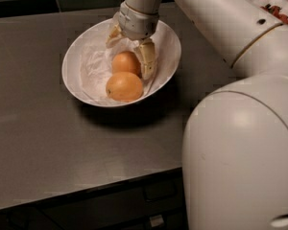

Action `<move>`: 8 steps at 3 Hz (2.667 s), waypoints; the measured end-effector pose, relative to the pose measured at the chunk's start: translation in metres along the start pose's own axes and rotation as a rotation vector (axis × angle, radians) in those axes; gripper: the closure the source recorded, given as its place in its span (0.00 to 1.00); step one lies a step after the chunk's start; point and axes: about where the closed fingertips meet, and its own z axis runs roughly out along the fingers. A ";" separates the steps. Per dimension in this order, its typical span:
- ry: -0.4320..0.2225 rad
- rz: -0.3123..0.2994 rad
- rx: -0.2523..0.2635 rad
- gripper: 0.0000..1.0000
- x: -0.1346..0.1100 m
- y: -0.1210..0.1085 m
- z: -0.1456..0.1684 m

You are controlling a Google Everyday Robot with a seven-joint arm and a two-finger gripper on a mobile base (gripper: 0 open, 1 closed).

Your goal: Pick orange from white bowl

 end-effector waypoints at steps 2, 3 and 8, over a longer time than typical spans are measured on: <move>0.062 0.015 -0.024 0.27 0.000 -0.005 -0.007; 0.096 0.007 -0.023 0.27 -0.005 -0.009 -0.016; 0.044 -0.025 -0.061 0.29 -0.029 0.010 -0.017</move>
Offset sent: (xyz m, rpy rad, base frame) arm -0.0279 -0.0234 0.0232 -0.2060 0.0749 0.0056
